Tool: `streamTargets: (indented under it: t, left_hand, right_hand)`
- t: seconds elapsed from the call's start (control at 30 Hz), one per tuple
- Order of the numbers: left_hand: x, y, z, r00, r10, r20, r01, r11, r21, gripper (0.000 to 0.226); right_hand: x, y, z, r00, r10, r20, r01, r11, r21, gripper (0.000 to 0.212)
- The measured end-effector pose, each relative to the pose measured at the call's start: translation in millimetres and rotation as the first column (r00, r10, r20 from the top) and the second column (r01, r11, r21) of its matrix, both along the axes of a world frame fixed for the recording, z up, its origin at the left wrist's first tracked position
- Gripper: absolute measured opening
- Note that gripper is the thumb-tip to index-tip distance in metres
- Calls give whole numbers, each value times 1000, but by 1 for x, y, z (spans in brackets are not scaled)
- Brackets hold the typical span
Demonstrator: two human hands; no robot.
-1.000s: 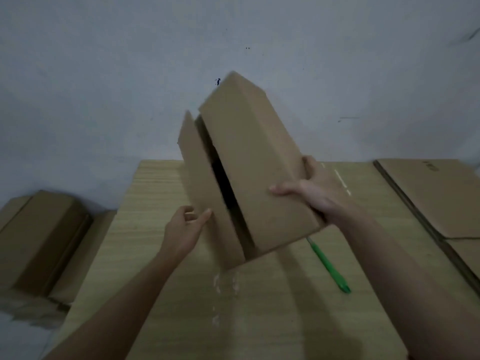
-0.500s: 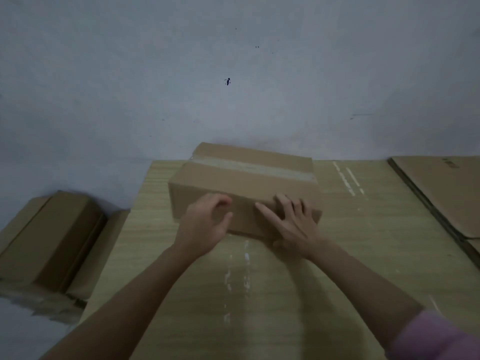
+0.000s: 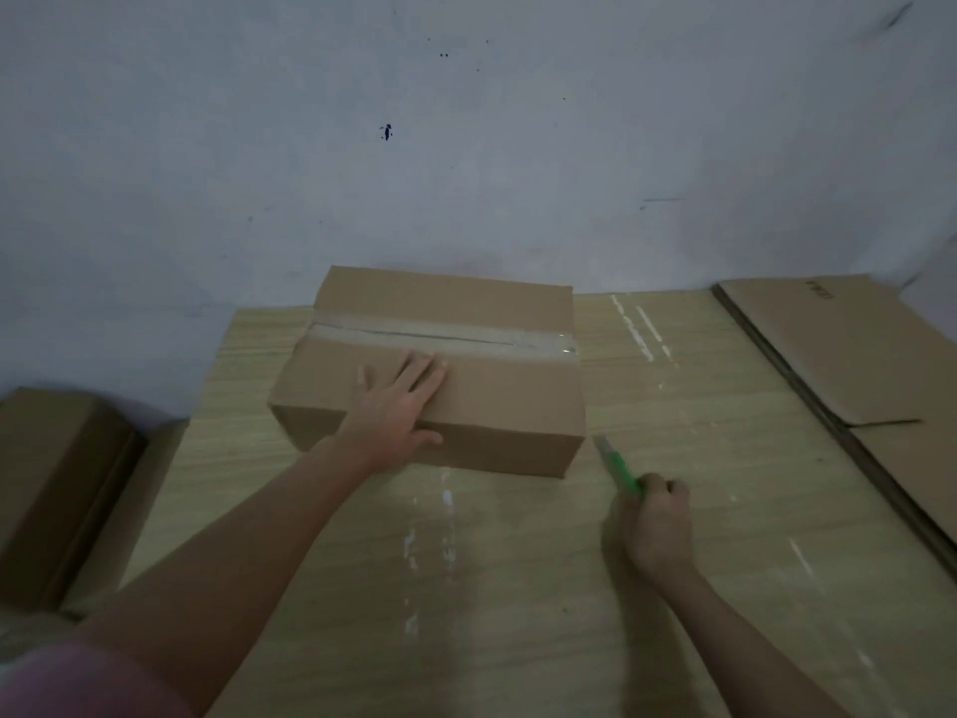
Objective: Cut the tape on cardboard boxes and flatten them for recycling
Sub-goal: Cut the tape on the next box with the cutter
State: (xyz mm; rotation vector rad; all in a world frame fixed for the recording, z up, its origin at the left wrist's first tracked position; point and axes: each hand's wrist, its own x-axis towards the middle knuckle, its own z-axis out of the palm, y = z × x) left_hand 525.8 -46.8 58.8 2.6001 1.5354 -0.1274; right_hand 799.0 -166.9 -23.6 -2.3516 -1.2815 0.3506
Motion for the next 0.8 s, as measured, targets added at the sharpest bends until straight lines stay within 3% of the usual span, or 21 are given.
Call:
streamTargets:
  t: [0.1, 0.2, 0.3, 0.4, 0.53, 0.63, 0.73, 0.8]
  left_hand:
    - [-9, 3, 2, 997, -70, -39, 69, 997, -25, 86]
    - [-29, 1, 7, 979, -202, -41, 198, 976, -90, 90]
    - [-49, -7, 6, 935, -356, -4, 351, 924, -155, 89]
    - [-58, -14, -3, 844, -533, 56, 536, 840, -83, 91]
    - [-44, -24, -5, 723, -687, 71, 687, 726, 27, 86]
    - [-30, -22, 2, 695, -718, 41, 719, 695, -22, 95]
    - [-37, -7, 11, 782, -602, 164, 615, 787, -48, 94]
    - [-44, 6, 12, 815, -469, 341, 436, 883, 173, 77]
  right_hand:
    - [-2, 10, 27, 998, -30, -63, 46, 966, 255, 21]
    - [-7, 25, 57, 995, 65, -77, -24, 895, 446, 16]
    - [-21, 39, 87, 967, 195, -162, -86, 852, 517, 13]
    - [-39, 45, 106, 921, 313, -231, -138, 819, 557, 12]
    - [-63, 59, 107, 881, 425, -209, -269, 812, 518, 10]
    - [-73, 72, 103, 886, 439, -148, -355, 849, 392, 15]
    - [-81, 88, 107, 887, 454, -82, -425, 874, 236, 23]
    - [-89, 101, 109, 877, 478, -48, -461, 866, 195, 24]
